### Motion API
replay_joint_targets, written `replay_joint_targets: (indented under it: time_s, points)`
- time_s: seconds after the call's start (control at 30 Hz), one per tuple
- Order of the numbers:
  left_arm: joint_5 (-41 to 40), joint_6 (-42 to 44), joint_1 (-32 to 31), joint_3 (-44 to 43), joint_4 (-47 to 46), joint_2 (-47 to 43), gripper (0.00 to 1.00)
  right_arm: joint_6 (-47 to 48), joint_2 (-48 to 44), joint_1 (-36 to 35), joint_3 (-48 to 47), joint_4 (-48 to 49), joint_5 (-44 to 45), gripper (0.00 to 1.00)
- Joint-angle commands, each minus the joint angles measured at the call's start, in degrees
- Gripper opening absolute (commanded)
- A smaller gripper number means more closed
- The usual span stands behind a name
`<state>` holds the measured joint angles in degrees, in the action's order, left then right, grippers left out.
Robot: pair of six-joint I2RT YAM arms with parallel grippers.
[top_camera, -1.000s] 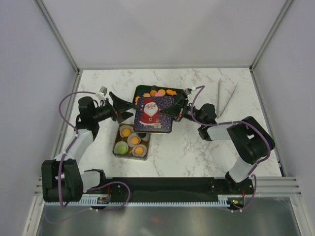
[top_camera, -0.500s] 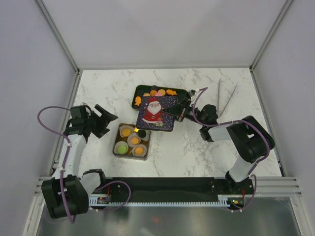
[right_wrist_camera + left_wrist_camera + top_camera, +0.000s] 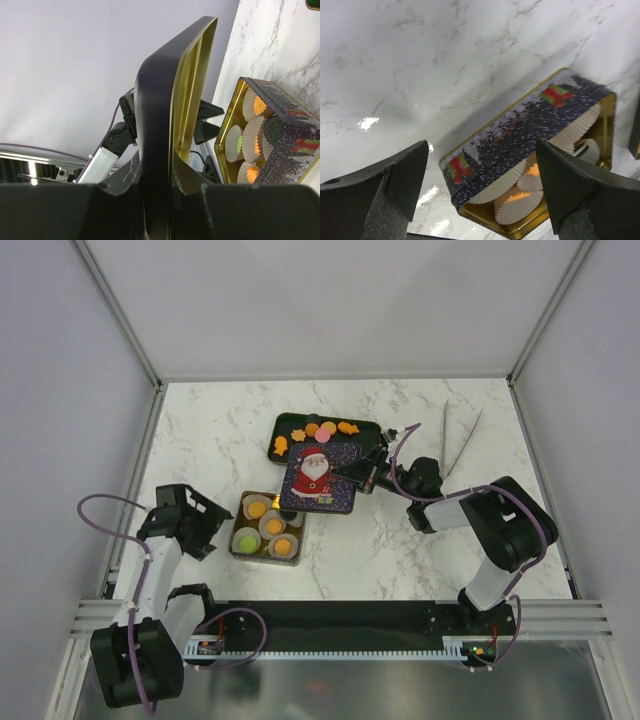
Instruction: Pack the cookies
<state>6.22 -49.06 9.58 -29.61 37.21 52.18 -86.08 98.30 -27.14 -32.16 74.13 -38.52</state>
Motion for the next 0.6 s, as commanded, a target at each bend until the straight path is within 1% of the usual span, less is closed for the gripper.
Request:
replay_joint_targets:
  time_s: [0.0,0.13,0.23,0.27,0.33,0.37,0.57]
  points:
    - [0.8,-5.6,-0.9,3.3,-0.9,-2.1,0.96,1.5,-1.5,0.2,-0.1,15.3,0.2,0.0]
    - [2.3,-9.9,-3.8,6.4,-2.0,-2.9,0.96,1.7,-1.0,0.2,0.0,15.4,0.1,0.0]
    - [1.6,-14.1,-8.5,7.8,-2.0,-3.9,0.96,1.3,-0.7,0.2,0.1,15.9,-0.1,0.0]
    - [1.4,-15.3,-9.0,8.1,-2.2,-5.1,0.95,1.3,-0.7,0.2,0.1,16.0,-0.1,0.0]
    - [0.9,-18.0,-12.9,8.4,-2.1,-5.9,0.94,1.1,-0.8,0.2,0.3,16.0,-0.1,0.0]
    - [0.4,-18.9,-13.8,8.5,-2.1,-6.5,0.93,1.2,-0.9,0.2,0.4,16.1,-0.1,0.0]
    - [-1.4,-25.6,-21.4,8.9,-2.8,-6.0,0.92,1.2,-1.1,0.6,1.7,16.4,-0.3,0.0]
